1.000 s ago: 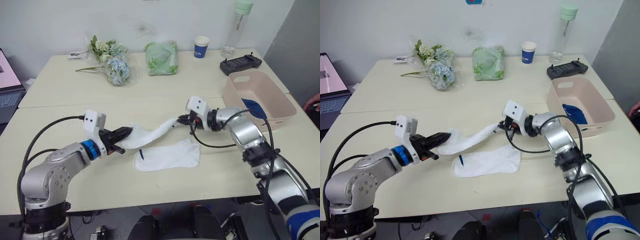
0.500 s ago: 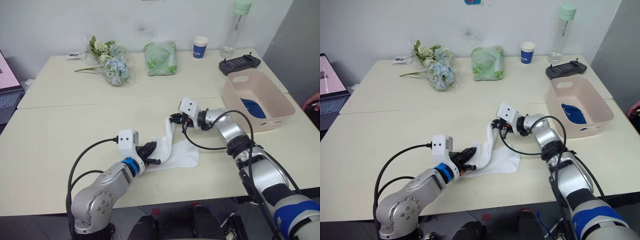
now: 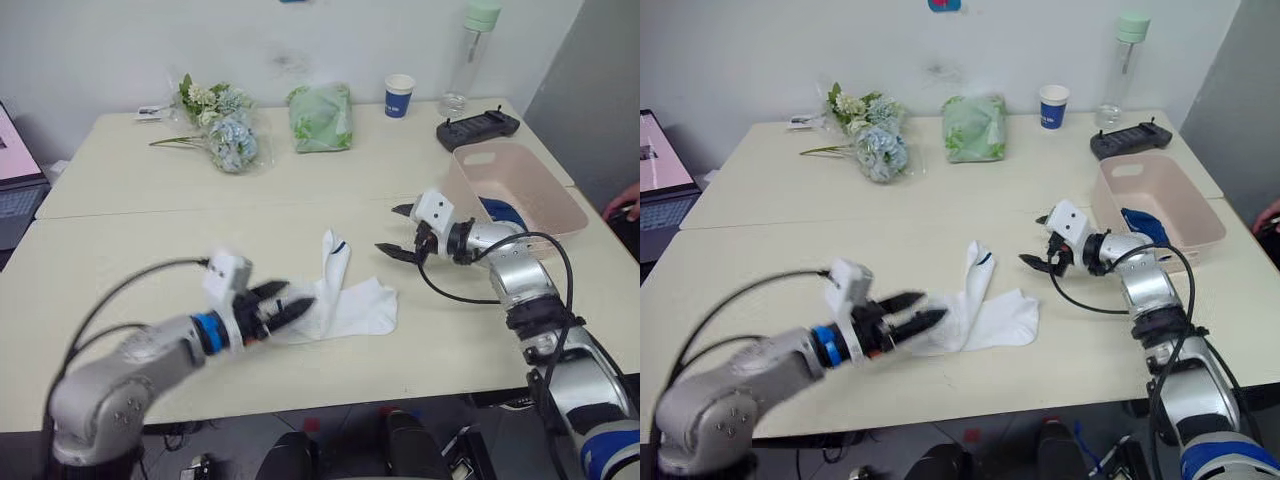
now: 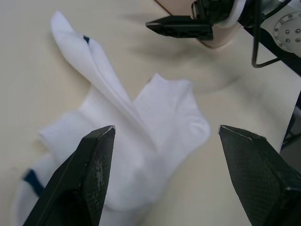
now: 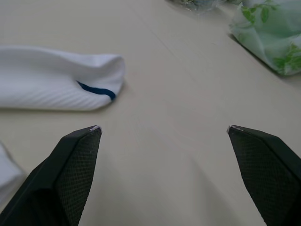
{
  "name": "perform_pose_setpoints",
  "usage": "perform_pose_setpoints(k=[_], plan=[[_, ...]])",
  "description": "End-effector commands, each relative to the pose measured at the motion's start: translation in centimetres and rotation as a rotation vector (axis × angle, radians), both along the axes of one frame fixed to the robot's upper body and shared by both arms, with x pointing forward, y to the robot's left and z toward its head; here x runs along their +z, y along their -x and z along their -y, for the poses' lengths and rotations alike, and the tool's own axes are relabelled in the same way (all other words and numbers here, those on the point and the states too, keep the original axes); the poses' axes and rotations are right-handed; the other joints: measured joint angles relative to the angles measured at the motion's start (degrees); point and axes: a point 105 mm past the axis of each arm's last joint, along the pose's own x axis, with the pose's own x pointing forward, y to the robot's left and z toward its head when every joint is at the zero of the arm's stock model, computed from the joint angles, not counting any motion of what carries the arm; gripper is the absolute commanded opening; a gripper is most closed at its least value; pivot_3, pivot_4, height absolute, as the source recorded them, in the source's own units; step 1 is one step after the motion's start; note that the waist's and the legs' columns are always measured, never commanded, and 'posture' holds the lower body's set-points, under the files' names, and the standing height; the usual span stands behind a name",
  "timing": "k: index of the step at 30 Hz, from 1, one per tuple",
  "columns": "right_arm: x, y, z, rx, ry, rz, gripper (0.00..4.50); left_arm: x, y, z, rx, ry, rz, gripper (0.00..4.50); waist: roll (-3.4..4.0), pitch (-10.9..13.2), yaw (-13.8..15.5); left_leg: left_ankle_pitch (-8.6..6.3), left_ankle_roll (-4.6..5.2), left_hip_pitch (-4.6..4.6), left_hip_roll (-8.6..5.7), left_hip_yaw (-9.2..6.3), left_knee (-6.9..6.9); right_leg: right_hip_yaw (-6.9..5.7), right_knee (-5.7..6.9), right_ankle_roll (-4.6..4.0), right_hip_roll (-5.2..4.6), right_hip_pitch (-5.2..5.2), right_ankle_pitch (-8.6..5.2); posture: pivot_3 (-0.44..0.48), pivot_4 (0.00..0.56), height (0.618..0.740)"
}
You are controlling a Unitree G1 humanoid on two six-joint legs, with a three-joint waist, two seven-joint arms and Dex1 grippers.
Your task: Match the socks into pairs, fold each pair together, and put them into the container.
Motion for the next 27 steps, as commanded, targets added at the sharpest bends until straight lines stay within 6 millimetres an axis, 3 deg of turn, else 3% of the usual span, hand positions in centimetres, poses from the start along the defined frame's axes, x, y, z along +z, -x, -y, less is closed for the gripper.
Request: perform_pose_setpoints(k=[1,5,9,13,20,27], plan=[[2.2,1.0,-1.7,-0.007,-0.123,-0.032,4.47,0.5,-2.6,-1.5,0.047,-0.084,0.105,3.47,0.02,0.0,-0.1,0.00,0.00,0.02,-0.02,0.04,0.00,0.03,-0.02,0.00,0.00,0.00,0.00,0.000,0.150,0.740],[1.4,5.0,-4.6,0.130,-0.154,-0.158,4.47,0.3,-6.2,0.2,-0.040,-0.152,0.166,3.47,0.01,0.0,0.9,0.00,0.00,-0.12,-0.05,-0.11,0.01,-0.10,-0.15,0.00,-0.11,-0.02,0.00,0.000,0.150,0.740],[0.8,8.1,-6.2,0.249,-0.135,-0.254,4.47,0.5,-9.1,2.0,-0.189,-0.307,0.354,3.47,-0.01,0.0,1.2,0.00,0.01,-0.20,-0.13,-0.16,0.11,-0.21,-0.14,0.01,-0.15,-0.02,0.02,0.000,0.150,0.740],[-0.5,9.1,-7.0,0.231,-0.089,-0.341,4.47,-0.1,-9.3,2.7,-0.444,-0.572,0.570,3.47,-0.01,0.0,0.8,0.00,0.00,-0.17,-0.14,-0.12,0.07,-0.20,-0.12,0.01,-0.11,-0.07,0.02,0.000,0.150,0.740],[-1.7,10.5,-7.3,0.166,-0.081,-0.491,4.47,-0.6,-9.4,3.4,-0.786,-0.840,0.775,3.47,-0.01,0.0,0.8,0.00,0.01,-0.34,-0.14,-0.11,0.09,-0.15,-0.07,0.00,-0.15,-0.26,0.02,0.000,0.150,0.740],[-2.6,10.8,-7.9,0.114,-0.049,-0.518,4.47,-1.4,-10.7,4.9,-0.931,-1.049,0.887,3.47,-0.05,0.0,0.9,0.00,0.03,-0.36,-0.25,-0.11,0.14,-0.20,-0.04,0.03,-0.15,-0.23,0.03,0.000,0.150,0.740]])
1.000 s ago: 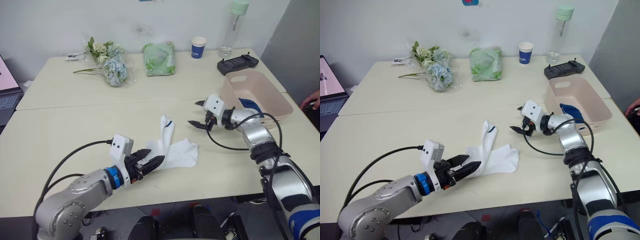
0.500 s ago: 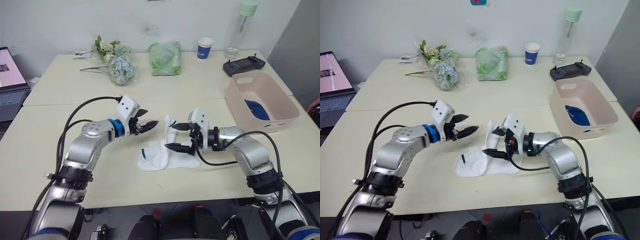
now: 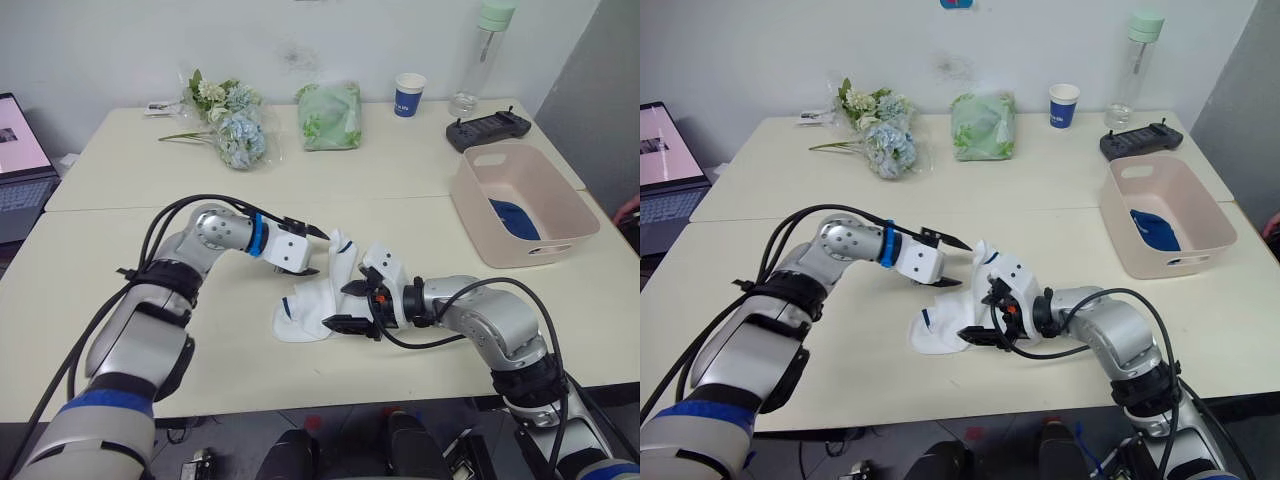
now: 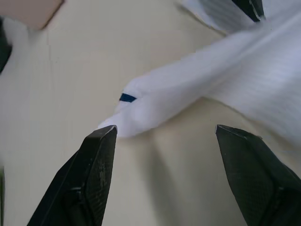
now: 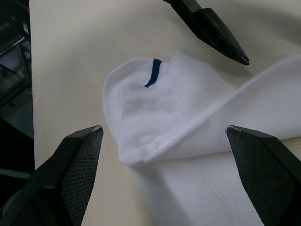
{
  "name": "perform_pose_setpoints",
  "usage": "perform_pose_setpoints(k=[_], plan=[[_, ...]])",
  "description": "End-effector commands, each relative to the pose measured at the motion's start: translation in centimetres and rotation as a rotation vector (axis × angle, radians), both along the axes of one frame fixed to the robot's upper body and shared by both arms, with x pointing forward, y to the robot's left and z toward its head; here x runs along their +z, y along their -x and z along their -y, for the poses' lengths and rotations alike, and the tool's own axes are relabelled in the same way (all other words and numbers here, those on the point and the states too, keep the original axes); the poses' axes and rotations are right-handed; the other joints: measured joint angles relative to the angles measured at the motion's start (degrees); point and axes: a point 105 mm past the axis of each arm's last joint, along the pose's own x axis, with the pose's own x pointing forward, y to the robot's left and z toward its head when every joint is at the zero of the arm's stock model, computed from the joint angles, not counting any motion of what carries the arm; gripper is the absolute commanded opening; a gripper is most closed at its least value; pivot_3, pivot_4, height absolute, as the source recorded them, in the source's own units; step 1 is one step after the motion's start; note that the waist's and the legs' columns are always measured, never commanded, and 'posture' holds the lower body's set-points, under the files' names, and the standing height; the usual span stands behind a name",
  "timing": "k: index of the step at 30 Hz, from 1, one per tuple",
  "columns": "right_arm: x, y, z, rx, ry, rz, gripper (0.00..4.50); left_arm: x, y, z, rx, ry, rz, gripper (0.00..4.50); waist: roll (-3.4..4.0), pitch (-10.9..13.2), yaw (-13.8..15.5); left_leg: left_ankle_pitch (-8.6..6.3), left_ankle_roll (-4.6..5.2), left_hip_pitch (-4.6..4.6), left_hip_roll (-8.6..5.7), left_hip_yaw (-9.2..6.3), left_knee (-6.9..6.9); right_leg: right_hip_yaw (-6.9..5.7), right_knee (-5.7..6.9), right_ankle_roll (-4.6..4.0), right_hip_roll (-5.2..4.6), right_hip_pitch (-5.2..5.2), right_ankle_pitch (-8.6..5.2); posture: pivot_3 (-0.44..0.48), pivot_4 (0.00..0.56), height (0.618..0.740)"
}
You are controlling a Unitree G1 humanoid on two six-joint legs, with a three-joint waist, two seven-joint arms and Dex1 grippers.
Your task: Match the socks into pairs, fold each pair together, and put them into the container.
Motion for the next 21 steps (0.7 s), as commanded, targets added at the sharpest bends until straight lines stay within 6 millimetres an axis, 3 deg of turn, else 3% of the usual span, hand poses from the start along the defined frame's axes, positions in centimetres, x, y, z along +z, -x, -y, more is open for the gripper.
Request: perform_pose_setpoints(k=[1,6,8,13,18,20,21], plan=[[0.3,0.7,-0.9,0.020,0.005,0.017,4.47,0.1,-0.5,0.7,-0.042,-0.058,0.082,3.47,0.00,0.0,-0.1,0.00,0.00,0.00,0.00,0.00,0.00,-0.01,-0.01,0.00,0.01,0.00,0.00,0.000,0.150,0.740],[-0.4,0.7,-1.5,0.009,0.027,0.009,4.47,-0.5,-0.9,1.6,-0.076,-0.109,0.158,3.47,-0.01,0.0,-0.3,0.00,0.00,0.00,0.03,0.00,-0.01,0.00,0.04,0.01,0.04,-0.03,0.00,0.000,0.150,0.740],[-0.7,0.4,-1.7,-0.003,0.031,0.013,4.08,-0.8,-0.8,1.5,-0.087,-0.132,0.162,3.07,-0.01,0.0,-0.3,0.00,0.00,0.00,0.03,-0.01,0.00,0.00,0.05,0.01,0.05,-0.02,0.00,0.000,0.150,0.740],[-1.5,0.4,-2.3,0.005,0.025,0.001,2.50,-0.1,-1.3,1.3,-0.070,-0.133,0.177,1.65,-0.01,0.0,-0.4,0.00,0.00,0.01,0.02,-0.01,0.03,-0.01,0.06,0.01,0.05,-0.02,0.00,0.000,0.150,0.740],[-1.3,-0.4,-1.4,0.008,0.051,0.059,0.75,0.6,-1.5,0.7,-0.054,-0.127,0.178,0.06,-0.01,0.0,-0.7,0.00,0.00,0.01,0.01,-0.02,0.03,-0.02,0.05,0.01,0.05,-0.02,0.00,0.000,0.150,0.740],[-0.6,-1.2,-0.6,0.004,0.053,0.103,0.05,1.1,-1.5,0.2,-0.038,-0.104,0.181,0.00,-0.01,0.0,-0.8,0.00,0.00,0.01,0.01,-0.01,0.03,-0.02,0.05,0.01,0.05,-0.02,0.00,0.000,0.150,0.740],[0.0,-1.5,-0.5,0.013,0.038,0.126,0.02,1.2,-1.5,-0.1,-0.030,-0.095,0.176,0.00,-0.01,0.0,-0.9,0.00,0.01,0.01,0.01,-0.02,0.03,-0.02,0.05,0.01,0.05,-0.02,0.00,0.000,0.150,0.740]])
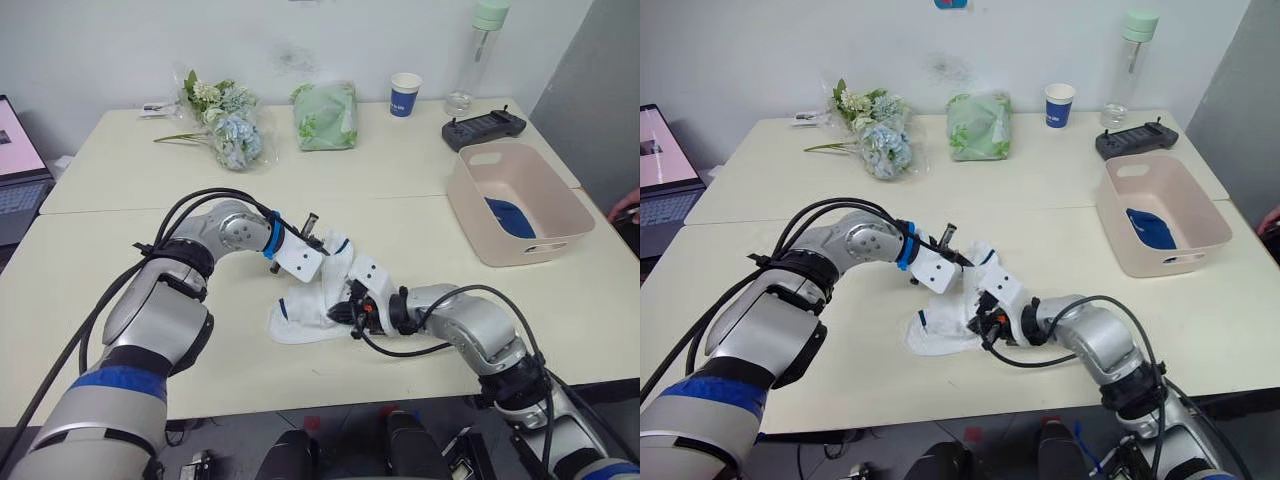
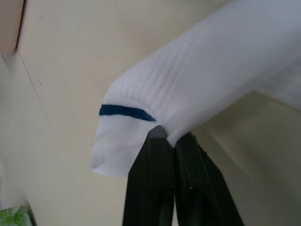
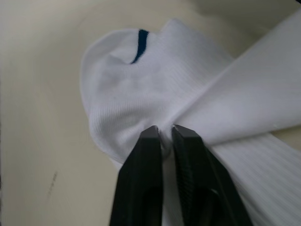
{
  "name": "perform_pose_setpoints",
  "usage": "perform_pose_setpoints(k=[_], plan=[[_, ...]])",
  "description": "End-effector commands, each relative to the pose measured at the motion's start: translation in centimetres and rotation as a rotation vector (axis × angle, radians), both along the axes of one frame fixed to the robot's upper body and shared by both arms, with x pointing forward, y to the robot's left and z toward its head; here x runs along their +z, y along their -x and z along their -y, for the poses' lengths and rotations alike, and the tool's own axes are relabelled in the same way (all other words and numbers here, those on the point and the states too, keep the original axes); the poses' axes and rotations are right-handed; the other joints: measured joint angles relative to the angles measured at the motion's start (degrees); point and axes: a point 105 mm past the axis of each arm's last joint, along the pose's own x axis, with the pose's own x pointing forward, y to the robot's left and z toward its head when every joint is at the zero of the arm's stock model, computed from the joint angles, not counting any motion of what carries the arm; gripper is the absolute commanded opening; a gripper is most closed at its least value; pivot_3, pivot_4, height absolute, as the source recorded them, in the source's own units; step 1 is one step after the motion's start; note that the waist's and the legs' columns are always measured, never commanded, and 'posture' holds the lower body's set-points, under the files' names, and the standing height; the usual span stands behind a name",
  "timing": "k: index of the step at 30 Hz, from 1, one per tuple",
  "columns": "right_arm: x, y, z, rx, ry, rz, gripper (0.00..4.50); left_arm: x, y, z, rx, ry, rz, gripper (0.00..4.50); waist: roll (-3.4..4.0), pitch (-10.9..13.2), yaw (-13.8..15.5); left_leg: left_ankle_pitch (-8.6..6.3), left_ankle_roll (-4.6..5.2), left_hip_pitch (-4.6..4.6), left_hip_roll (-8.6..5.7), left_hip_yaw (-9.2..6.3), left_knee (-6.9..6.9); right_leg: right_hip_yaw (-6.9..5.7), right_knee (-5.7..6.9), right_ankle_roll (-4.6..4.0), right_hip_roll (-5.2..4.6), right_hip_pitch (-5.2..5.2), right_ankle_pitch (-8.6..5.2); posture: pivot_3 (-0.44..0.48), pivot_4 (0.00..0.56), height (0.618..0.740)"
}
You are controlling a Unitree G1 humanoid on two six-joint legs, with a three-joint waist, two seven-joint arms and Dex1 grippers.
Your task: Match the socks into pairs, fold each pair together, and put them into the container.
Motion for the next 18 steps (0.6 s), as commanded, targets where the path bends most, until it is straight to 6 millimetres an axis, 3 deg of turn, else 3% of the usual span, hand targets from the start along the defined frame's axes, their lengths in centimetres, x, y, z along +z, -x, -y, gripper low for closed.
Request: perform_pose_setpoints(k=[1,6,11,18], plan=[[2.6,-1.3,0.4,0.028,-0.043,0.108,0.02,2.1,-0.4,-0.8,0.027,0.069,0.030,0.00,0.00,0.0,-0.3,0.00,0.00,0.00,0.00,0.00,0.00,0.00,0.00,0.00,0.00,0.00,0.00,0.000,0.150,0.740],[4.2,-1.5,0.5,0.094,-0.049,0.158,0.02,2.6,-0.4,-1.5,0.067,0.127,-0.014,0.00,0.00,0.0,-0.4,0.00,0.00,0.00,0.03,-0.03,-0.01,-0.04,-0.01,0.00,0.01,0.00,0.00,0.000,0.150,0.740],[6.1,-2.4,1.4,0.204,0.005,0.273,0.02,3.3,0.1,-3.7,0.152,0.226,-0.135,0.00,0.00,0.0,-0.9,0.00,0.00,-0.01,0.04,-0.03,0.01,-0.03,0.00,0.00,0.01,-0.02,0.00,0.000,0.150,0.740],[9.0,-3.0,2.8,0.456,0.078,0.519,0.02,5.2,2.9,-3.8,0.195,0.383,-0.295,0.00,0.02,0.0,-1.4,0.00,0.00,-0.03,0.11,-0.07,0.02,-0.07,-0.01,0.01,0.00,-0.02,-0.01,0.000,0.150,0.740]])
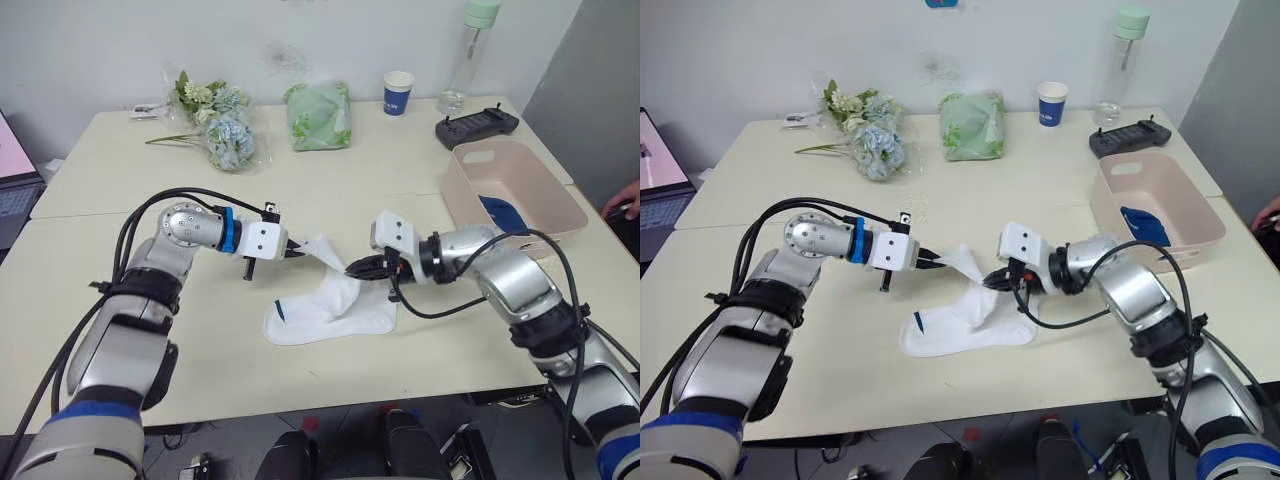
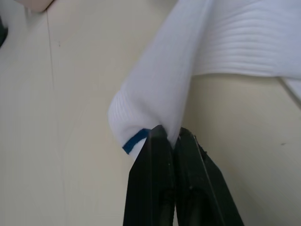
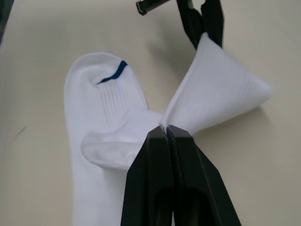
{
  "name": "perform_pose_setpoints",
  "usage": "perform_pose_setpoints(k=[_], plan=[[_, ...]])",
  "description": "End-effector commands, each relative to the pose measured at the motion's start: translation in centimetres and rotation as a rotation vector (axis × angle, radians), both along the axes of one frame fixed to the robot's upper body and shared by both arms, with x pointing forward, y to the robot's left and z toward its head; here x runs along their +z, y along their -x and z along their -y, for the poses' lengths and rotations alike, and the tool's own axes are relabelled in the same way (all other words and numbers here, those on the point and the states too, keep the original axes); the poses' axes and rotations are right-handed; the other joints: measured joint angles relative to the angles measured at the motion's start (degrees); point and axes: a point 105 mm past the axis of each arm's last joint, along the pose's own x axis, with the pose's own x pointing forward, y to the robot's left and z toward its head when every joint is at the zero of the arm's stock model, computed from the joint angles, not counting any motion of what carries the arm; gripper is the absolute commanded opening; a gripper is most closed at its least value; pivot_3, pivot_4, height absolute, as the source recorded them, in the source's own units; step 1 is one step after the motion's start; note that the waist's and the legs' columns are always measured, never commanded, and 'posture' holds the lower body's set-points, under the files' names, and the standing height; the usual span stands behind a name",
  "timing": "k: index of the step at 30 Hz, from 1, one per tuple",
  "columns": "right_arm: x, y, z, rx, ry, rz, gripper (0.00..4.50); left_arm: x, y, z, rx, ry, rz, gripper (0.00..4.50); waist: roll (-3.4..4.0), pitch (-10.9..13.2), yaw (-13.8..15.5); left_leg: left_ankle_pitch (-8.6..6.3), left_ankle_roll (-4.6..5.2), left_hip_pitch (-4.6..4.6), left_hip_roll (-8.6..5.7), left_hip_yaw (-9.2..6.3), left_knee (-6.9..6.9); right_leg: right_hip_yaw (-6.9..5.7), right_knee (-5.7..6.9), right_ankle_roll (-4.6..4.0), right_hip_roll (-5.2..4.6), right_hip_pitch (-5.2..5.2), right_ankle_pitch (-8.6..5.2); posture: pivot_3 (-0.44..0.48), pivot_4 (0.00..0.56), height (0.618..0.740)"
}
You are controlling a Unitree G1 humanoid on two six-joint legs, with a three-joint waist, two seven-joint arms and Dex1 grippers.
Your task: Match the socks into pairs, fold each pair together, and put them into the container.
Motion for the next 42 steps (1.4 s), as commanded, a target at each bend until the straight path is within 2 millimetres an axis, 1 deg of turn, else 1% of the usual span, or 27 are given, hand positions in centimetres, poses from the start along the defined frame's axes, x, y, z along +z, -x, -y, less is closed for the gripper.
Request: perform_pose_setpoints(k=[1,3,4,5,7,9,10,12,14,15,17,20,21,23,24,26,29,31,34,35,37,38,41,42], plan=[[3.1,0.2,0.5,0.182,0.022,0.169,0.02,3.4,2.2,0.6,0.034,0.143,-0.065,0.00,0.00,0.0,-0.2,0.00,0.00,0.00,0.02,0.03,-0.01,0.03,0.00,0.00,0.00,-0.02,0.00,0.000,0.150,0.740],[3.9,0.2,1.2,0.249,0.063,0.203,0.02,3.7,4.5,1.0,0.047,0.187,-0.175,0.00,0.02,0.0,-0.9,0.00,0.00,0.00,0.11,0.04,-0.04,0.08,0.02,0.01,0.00,-0.05,0.00,0.000,0.150,0.740],[4.4,0.1,1.6,0.259,0.070,0.195,0.02,3.9,5.7,1.1,0.045,0.196,-0.214,0.00,0.02,0.0,-1.1,0.00,0.00,0.00,0.15,0.02,-0.07,0.09,0.01,0.01,-0.01,-0.05,-0.01,0.000,0.150,0.740],[5.0,0.4,1.8,0.273,0.056,0.148,0.02,4.0,7.1,1.2,0.034,0.192,-0.261,0.00,0.02,0.0,-1.2,0.00,0.00,0.00,0.18,0.01,-0.08,0.08,0.00,0.02,0.00,-0.05,-0.01,0.000,0.150,0.740],[6.0,1.7,2.1,0.330,0.040,0.034,0.02,4.5,9.6,1.8,0.021,0.215,-0.373,0.00,0.03,0.0,-1.2,0.00,0.00,-0.01,0.32,0.00,-0.10,0.08,0.01,0.01,0.00,-0.06,-0.01,0.000,0.150,0.740],[6.4,3.0,2.3,0.388,0.045,-0.042,0.02,5.3,11.2,2.3,0.024,0.255,-0.460,0.00,0.02,0.0,-0.9,0.00,0.00,0.01,0.33,0.00,-0.10,0.08,0.01,0.01,0.01,-0.04,-0.01,0.000,0.150,0.740],[6.5,3.4,2.4,0.403,0.048,-0.062,0.02,5.6,11.7,2.4,0.028,0.267,-0.487,0.00,0.02,0.0,-0.7,0.00,0.01,0.00,0.33,-0.01,-0.09,0.07,0.02,0.01,0.01,-0.01,-0.01,0.000,0.150,0.740],[6.1,4.9,2.8,0.458,0.090,-0.141,0.02,6.1,13.2,2.7,0.030,0.313,-0.611,0.00,0.02,0.0,-0.4,0.00,0.01,0.02,0.30,-0.01,-0.05,0.06,0.03,0.01,0.01,0.04,-0.01,0.000,0.150,0.740],[4.9,5.7,3.0,0.483,0.124,-0.212,0.02,5.6,14.3,2.6,0.060,0.330,-0.722,0.00,0.02,0.0,-0.3,-0.01,0.01,0.03,0.28,0.00,-0.04,0.07,0.02,0.01,-0.01,0.04,-0.01,0.000,0.150,0.740],[4.2,5.8,3.1,0.487,0.141,-0.228,0.02,5.0,14.4,2.4,0.089,0.329,-0.757,0.00,0.02,0.0,-0.2,-0.01,0.01,0.04,0.29,0.01,-0.06,0.07,0.00,0.01,-0.01,0.04,-0.01,0.000,0.150,0.740],[2.7,5.1,2.9,0.475,0.156,-0.246,0.02,3.1,14.3,1.4,0.159,0.273,-0.780,0.00,0.02,0.0,-0.1,-0.01,0.01,0.08,0.27,0.05,-0.09,0.09,0.01,0.01,0.00,0.04,-0.01,0.000,0.150,0.740],[1.5,3.8,2.3,0.450,0.162,-0.237,0.02,0.7,13.6,0.1,0.225,0.188,-0.759,0.00,0.04,0.0,0.1,0.00,-0.01,0.13,0.12,0.12,-0.11,0.14,0.08,-0.01,0.07,0.03,0.00,0.000,0.150,0.740],[1.2,3.3,2.1,0.440,0.162,-0.235,0.02,0.3,13.3,-0.2,0.236,0.174,-0.751,0.00,0.04,0.0,0.2,0.00,-0.01,0.13,0.11,0.13,-0.11,0.15,0.08,-0.02,0.06,0.02,0.00,0.000,0.150,0.740],[0.2,1.6,1.5,0.399,0.190,-0.161,0.02,-0.9,11.3,-0.8,0.291,0.166,-0.692,0.00,0.04,0.0,0.5,0.00,-0.01,0.12,0.10,0.14,-0.10,0.16,0.04,-0.02,0.05,0.02,0.00,0.000,0.150,0.740],[0.0,1.1,1.2,0.392,0.194,-0.134,0.02,-1.4,10.5,-1.0,0.307,0.159,-0.666,0.00,0.04,0.0,0.6,0.00,-0.01,0.13,0.07,0.16,-0.10,0.16,0.02,-0.02,0.02,0.04,0.00,0.000,0.150,0.740],[-0.1,-0.2,0.6,0.355,0.188,-0.056,0.02,-1.7,9.5,-1.0,0.295,0.137,-0.626,0.00,0.03,0.0,0.9,0.00,-0.01,0.10,0.05,0.14,-0.08,0.14,0.01,-0.02,0.02,0.03,0.00,0.000,0.150,0.740],[-0.3,-1.4,0.6,0.348,0.221,0.044,0.02,-1.4,8.4,-0.7,0.260,0.108,-0.609,0.00,0.03,0.0,1.1,0.00,-0.02,0.01,0.04,0.08,-0.07,0.07,-0.07,-0.02,-0.01,0.00,0.00,0.000,0.150,0.740],[-0.4,-2.1,0.5,0.339,0.240,0.107,0.02,-1.5,7.0,-0.8,0.262,0.067,-0.574,0.00,0.01,0.0,1.1,0.00,-0.01,0.01,0.01,0.08,-0.07,0.04,-0.07,-0.02,-0.03,-0.01,0.00,0.000,0.150,0.740],[-0.2,-2.9,0.1,0.322,0.222,0.166,0.02,-1.6,5.8,-0.7,0.245,0.026,-0.550,0.00,0.02,0.0,0.6,0.01,-0.02,0.04,-0.04,0.10,-0.05,0.03,-0.01,-0.02,0.00,0.01,0.00,0.000,0.150,0.740],[0.0,-3.3,-0.1,0.307,0.207,0.204,0.21,-1.4,5.5,-0.6,0.238,0.028,-0.545,0.00,0.02,0.0,0.5,0.01,-0.03,0.06,-0.02,0.10,-0.05,0.03,0.00,-0.02,0.00,0.01,0.00,0.000,0.150,0.740],[0.4,-4.0,-0.1,0.273,0.188,0.238,0.67,-1.3,4.8,-0.6,0.243,0.021,-0.530,0.46,0.02,0.0,0.3,0.01,-0.03,0.05,-0.02,0.09,-0.05,0.03,0.00,-0.02,0.02,-0.01,0.00,0.000,0.150,0.740],[0.7,-4.3,0.0,0.262,0.181,0.253,0.99,-1.3,4.6,-0.9,0.250,0.003,-0.522,0.66,0.02,0.0,0.2,0.01,-0.03,0.05,-0.01,0.09,-0.05,0.04,0.00,-0.02,0.02,-0.03,0.00,0.000,0.150,0.740],[1.8,-5.2,0.5,0.203,0.148,0.298,2.08,-1.7,3.7,-2.2,0.290,-0.062,-0.456,1.57,0.02,0.0,-0.2,0.01,-0.03,0.04,-0.01,0.08,-0.07,0.03,-0.01,-0.02,0.02,-0.04,0.00,0.000,0.150,0.740],[2.8,-5.8,1.2,0.156,0.127,0.342,2.43,-1.5,3.1,-2.7,0.327,-0.059,-0.428,1.90,0.03,0.0,-0.4,0.01,-0.03,0.05,0.00,0.09,-0.07,0.04,-0.01,-0.02,0.02,-0.05,0.00,0.000,0.150,0.740]])
